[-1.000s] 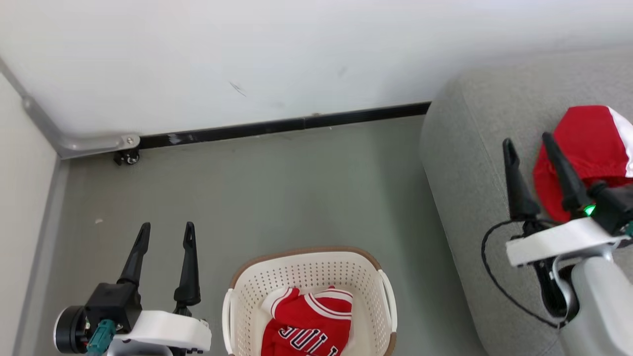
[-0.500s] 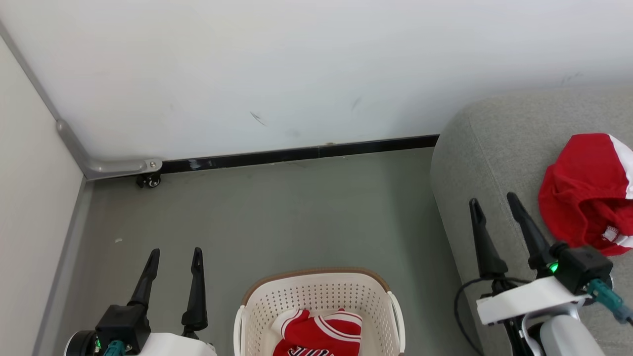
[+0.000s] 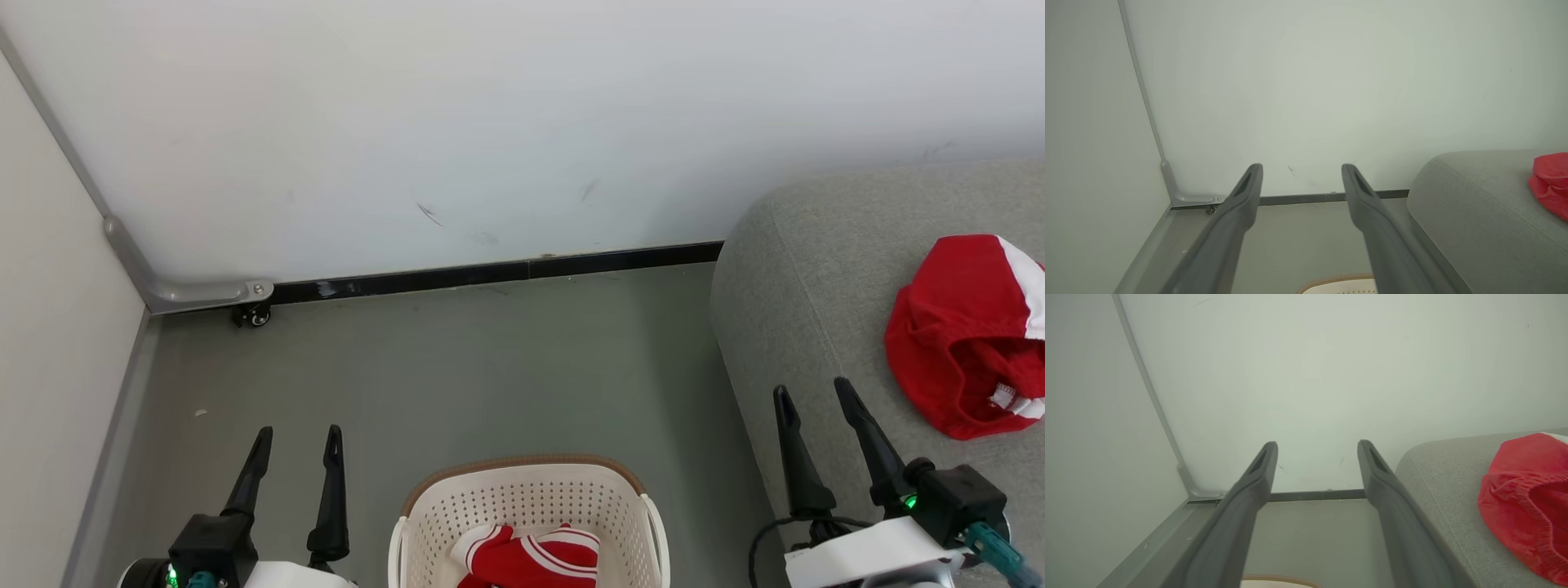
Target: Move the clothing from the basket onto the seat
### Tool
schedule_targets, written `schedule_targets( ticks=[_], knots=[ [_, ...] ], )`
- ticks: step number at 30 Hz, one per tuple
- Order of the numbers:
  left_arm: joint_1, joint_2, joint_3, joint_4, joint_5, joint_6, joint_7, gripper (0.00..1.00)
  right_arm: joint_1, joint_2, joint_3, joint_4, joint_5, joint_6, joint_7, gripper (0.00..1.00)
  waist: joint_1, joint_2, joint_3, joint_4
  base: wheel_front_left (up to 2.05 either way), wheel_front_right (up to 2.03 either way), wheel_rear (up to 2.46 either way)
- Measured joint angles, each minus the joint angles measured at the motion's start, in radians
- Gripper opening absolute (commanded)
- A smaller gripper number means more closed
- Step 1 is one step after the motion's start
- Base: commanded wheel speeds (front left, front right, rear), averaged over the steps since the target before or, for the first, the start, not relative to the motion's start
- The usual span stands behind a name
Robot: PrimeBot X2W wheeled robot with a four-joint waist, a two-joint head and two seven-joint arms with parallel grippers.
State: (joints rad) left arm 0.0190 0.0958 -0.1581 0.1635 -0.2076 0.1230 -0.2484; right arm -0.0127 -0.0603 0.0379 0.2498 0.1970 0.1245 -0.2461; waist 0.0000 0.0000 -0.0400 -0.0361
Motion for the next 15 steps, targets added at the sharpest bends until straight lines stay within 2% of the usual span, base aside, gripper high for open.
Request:
schedule_targets(
  ticks=[15],
  knots=[
    [0.0,-0.001,0.005,0.002,0.0,0.0,0.0,1.0,0.039,0.012,-0.024,-0.058,-0.02,0.0,0.009,1.0,0.0,0.0,0.006,-0.002,0.0,0.0,0.0]
  ],
)
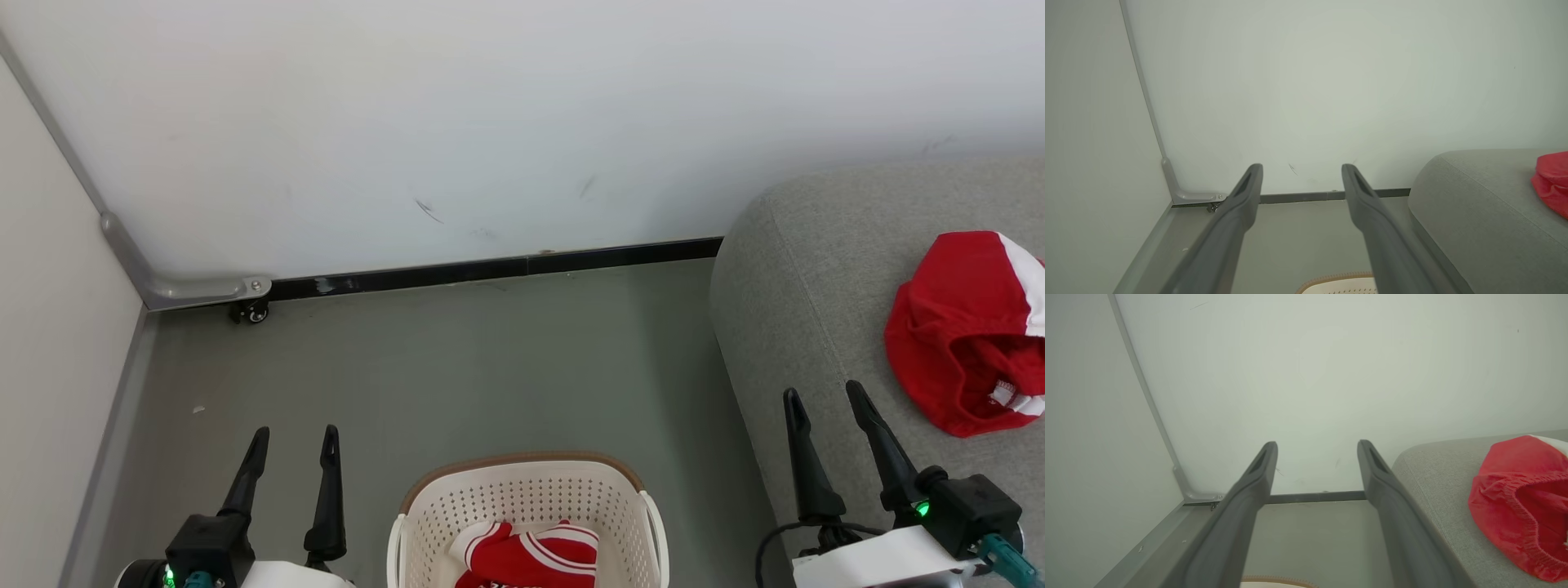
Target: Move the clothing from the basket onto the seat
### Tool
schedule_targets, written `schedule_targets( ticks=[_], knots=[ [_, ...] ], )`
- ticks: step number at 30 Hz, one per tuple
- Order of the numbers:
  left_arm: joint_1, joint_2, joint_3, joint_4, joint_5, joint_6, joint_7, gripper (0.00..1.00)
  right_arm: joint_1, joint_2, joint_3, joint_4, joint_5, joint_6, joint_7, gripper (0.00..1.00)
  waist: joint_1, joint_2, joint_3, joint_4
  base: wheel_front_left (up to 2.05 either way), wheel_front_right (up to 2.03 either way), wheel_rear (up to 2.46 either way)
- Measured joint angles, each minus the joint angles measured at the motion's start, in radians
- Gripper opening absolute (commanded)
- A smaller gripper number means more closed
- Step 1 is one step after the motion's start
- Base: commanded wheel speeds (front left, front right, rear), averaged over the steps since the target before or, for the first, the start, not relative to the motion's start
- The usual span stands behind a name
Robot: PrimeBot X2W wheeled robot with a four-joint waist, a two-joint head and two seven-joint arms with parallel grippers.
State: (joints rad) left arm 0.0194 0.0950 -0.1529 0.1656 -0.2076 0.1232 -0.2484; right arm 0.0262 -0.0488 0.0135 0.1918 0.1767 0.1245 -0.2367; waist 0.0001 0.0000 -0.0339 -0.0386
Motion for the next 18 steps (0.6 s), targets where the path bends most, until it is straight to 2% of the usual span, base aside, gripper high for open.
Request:
schedule_targets(
  ticks=[18],
  knots=[
    [0.0,0.002,-0.011,-0.004,0.012,-0.005,0.0,1.0,0.031,0.005,-0.011,-0.071,-0.008,0.0,0.017,1.0,0.0,0.0,0.03,-0.007,0.0,0.0,0.0]
  ],
)
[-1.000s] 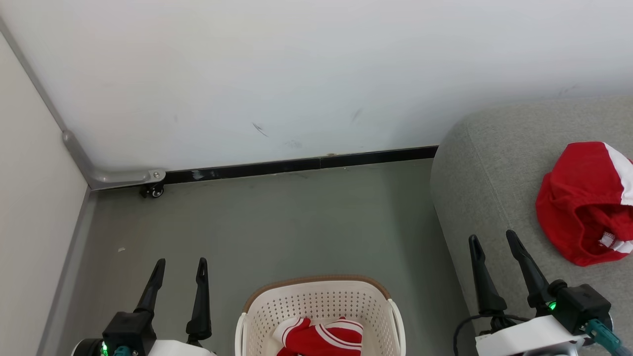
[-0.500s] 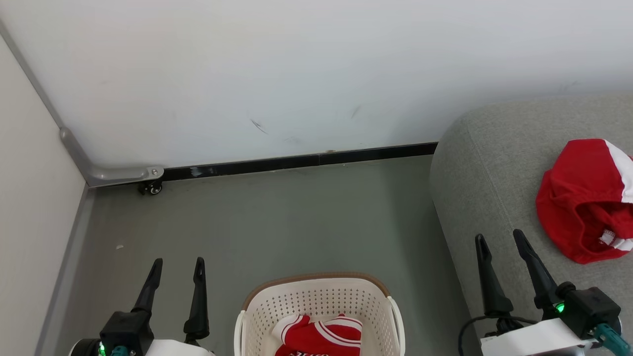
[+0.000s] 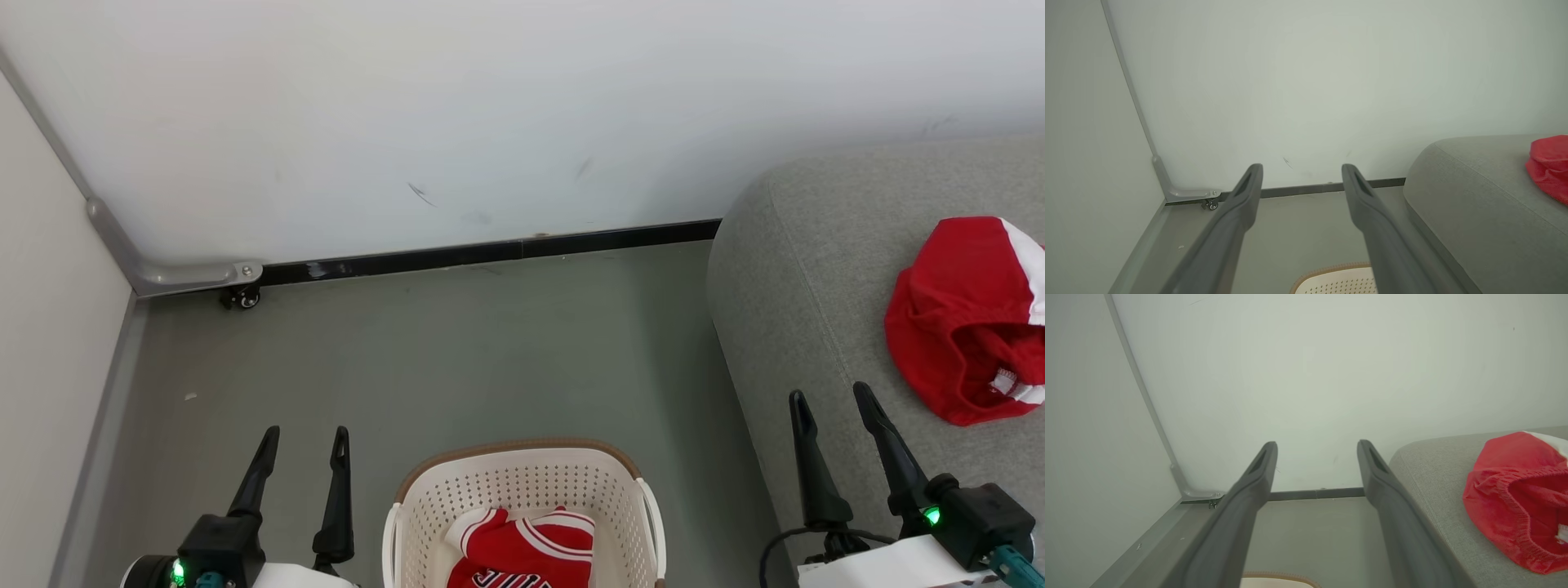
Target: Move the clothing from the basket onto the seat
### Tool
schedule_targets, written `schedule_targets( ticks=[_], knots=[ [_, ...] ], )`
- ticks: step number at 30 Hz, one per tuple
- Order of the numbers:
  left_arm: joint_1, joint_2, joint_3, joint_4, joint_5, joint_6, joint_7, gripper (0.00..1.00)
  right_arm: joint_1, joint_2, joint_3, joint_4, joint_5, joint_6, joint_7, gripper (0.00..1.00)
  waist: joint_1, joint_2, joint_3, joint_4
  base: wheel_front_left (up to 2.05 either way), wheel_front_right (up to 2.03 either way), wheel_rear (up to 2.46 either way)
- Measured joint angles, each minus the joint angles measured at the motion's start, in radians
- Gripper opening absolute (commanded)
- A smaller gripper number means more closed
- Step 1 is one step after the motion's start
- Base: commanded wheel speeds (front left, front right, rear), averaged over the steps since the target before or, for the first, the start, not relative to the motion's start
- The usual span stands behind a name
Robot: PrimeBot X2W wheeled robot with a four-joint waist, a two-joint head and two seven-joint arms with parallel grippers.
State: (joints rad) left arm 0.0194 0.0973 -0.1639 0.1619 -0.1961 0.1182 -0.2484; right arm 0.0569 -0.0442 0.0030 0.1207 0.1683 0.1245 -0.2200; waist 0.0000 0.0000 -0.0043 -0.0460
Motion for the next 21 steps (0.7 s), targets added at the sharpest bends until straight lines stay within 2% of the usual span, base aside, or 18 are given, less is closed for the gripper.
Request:
schedule_targets(
  ticks=[13,21],
  knots=[
    [-0.009,0.025,-0.051,0.046,0.044,-0.032,0.0,1.0,0.015,0.001,-0.011,-0.056,0.0,0.0,0.0,1.0,0.0,0.0,0.046,-0.007,0.0,0.0,0.0],
    [-0.074,0.035,-0.103,0.107,0.089,-0.061,0.0,1.0,0.028,0.003,-0.032,-0.095,-0.014,0.0,-0.001,1.0,0.0,0.0,0.091,-0.022,0.0,0.0,0.0]
  ],
)
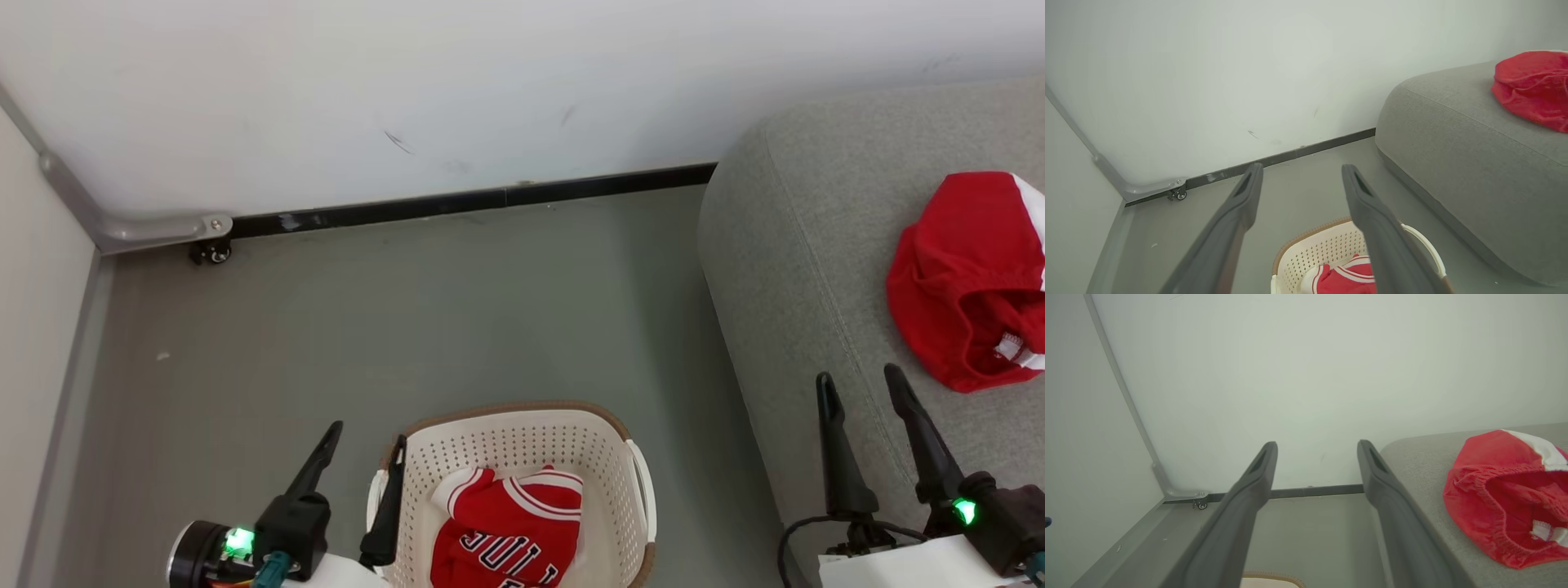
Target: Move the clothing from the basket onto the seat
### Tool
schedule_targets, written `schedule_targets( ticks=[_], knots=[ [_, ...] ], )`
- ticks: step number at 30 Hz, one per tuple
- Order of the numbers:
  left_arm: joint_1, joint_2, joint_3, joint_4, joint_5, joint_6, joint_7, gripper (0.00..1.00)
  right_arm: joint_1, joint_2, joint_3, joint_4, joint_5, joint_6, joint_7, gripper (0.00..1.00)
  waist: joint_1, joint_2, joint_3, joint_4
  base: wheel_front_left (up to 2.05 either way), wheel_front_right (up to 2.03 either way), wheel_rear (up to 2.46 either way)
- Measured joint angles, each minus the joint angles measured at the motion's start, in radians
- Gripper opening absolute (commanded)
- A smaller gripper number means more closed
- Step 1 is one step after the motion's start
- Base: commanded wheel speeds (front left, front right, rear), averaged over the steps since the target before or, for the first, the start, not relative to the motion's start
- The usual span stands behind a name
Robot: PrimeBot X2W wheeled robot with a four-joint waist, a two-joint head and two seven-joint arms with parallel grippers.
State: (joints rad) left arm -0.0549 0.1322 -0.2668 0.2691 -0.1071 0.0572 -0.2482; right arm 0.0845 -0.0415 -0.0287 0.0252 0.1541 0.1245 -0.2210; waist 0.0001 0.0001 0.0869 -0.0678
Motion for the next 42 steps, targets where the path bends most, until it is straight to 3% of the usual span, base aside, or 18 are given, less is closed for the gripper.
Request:
schedule_targets(
  ticks=[10,25,42],
  knots=[
    [-0.082,0.0,-0.053,0.09,0.033,-0.039,0.005,1.0,0.0,0.001,-0.034,-0.063,-0.008,0.0,-0.008,1.0,0.0,0.0,0.074,-0.029,0.0,0.0,0.0],
    [-0.228,0.045,-0.111,0.238,0.133,-0.067,0.028,1.0,-0.011,0.003,-0.072,-0.148,0.005,0.0,-0.018,1.0,0.0,0.0,0.236,-0.087,0.0,0.0,0.0],
    [-0.356,0.075,-0.16,0.397,0.208,-0.085,0.038,1.0,-0.143,0.004,-0.082,-0.204,0.024,0.0,-0.027,1.0,0.0,0.0,0.419,-0.15,0.0,0.0,0.0]
  ],
)
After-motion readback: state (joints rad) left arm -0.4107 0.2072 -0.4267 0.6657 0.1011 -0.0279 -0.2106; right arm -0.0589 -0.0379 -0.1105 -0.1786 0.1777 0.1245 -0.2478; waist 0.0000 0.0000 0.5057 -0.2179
